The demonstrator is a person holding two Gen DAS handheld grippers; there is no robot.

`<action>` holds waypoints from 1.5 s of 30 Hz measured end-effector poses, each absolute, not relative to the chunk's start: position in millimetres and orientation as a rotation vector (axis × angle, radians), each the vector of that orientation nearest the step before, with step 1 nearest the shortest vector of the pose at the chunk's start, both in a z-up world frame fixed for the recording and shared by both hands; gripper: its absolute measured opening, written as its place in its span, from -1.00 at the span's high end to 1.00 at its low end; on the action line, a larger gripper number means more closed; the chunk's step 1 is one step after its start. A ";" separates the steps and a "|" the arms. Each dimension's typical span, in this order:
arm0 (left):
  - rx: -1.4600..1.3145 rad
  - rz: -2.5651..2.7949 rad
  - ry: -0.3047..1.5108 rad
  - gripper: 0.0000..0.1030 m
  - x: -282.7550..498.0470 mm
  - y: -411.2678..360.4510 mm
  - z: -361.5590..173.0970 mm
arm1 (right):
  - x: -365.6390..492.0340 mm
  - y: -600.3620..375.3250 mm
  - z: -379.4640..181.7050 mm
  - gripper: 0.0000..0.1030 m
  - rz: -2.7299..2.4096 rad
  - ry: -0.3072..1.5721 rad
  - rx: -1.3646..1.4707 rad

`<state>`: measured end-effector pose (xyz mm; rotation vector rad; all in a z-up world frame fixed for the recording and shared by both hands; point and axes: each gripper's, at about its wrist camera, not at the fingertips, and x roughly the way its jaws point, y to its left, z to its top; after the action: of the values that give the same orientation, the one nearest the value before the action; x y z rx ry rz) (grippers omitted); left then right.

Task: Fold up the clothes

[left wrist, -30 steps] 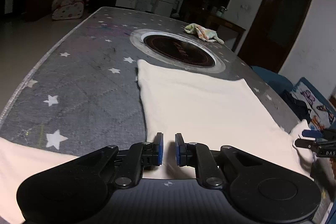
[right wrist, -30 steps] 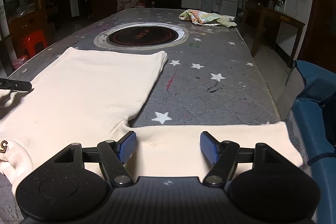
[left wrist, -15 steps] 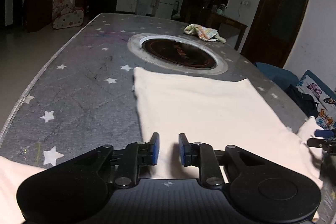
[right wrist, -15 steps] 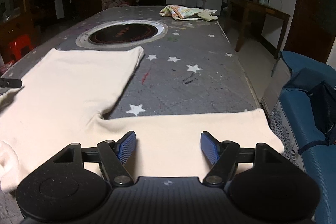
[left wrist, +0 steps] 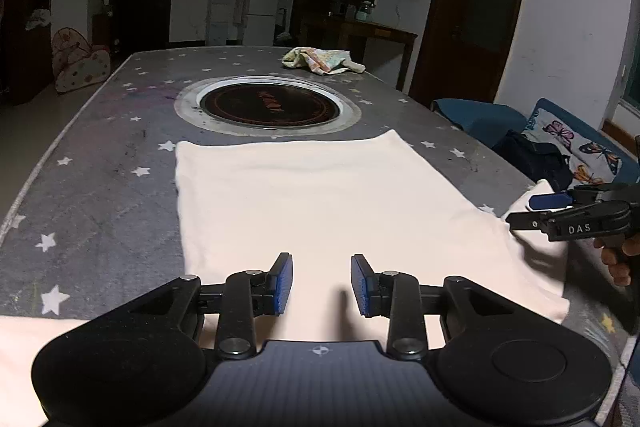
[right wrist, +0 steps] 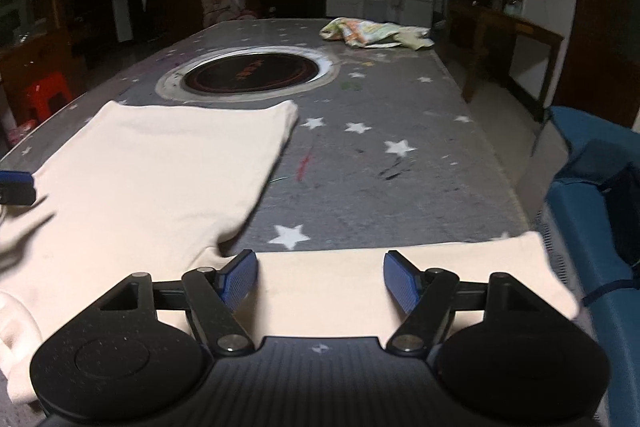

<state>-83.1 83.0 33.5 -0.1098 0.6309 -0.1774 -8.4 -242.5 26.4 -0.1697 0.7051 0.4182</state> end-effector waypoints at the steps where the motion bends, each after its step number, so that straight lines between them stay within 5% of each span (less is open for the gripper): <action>1: -0.109 -0.186 0.630 0.32 -83.4 80.5 33.9 | -8.9 -243.8 27.9 -0.38 0.418 0.701 -0.160; 30: -0.004 -0.351 0.645 0.20 -94.8 18.7 29.1 | -8.6 -361.4 14.8 -0.21 0.067 0.695 0.073; 37: 0.014 -0.381 0.650 0.20 -96.9 6.2 29.2 | 0.4 -363.5 6.4 0.23 0.060 0.689 0.096; 41: 0.025 -0.412 0.646 0.19 -96.4 -3.9 31.4 | -1.4 -370.5 8.5 0.82 0.047 0.675 0.123; 45: 0.039 -0.453 0.643 0.19 -95.1 -18.4 32.1 | -7.4 -376.2 14.5 0.88 0.049 0.648 0.152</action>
<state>-95.1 -18.4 32.1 0.0391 0.6431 -0.4534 -7.4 -376.2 14.5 0.1518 0.6481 0.0490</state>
